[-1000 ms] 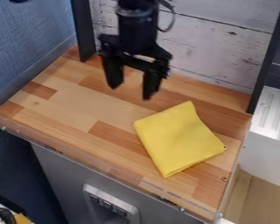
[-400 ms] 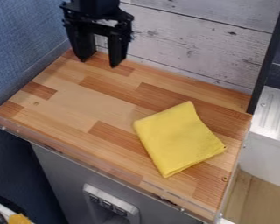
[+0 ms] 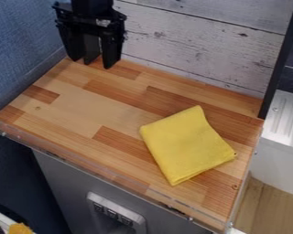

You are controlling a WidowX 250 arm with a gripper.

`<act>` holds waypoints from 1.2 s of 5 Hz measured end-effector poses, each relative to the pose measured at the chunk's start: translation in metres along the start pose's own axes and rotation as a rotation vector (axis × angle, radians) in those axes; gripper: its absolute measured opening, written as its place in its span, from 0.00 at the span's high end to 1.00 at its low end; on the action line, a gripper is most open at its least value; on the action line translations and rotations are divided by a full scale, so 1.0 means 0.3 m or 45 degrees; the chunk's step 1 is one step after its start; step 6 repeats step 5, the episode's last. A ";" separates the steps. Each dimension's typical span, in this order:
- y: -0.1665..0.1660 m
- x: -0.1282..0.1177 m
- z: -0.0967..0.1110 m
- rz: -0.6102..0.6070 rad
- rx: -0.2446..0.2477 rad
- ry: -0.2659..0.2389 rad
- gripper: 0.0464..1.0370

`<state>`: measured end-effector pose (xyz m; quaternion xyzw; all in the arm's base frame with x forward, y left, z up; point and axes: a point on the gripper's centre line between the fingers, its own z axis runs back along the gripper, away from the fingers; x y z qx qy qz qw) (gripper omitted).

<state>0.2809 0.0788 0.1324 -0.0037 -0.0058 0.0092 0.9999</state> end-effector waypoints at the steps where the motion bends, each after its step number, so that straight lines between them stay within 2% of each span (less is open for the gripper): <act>1: 0.010 -0.007 0.000 -0.006 -0.001 0.010 0.04; 6: 0.026 0.003 0.017 -0.001 0.034 0.017 0.04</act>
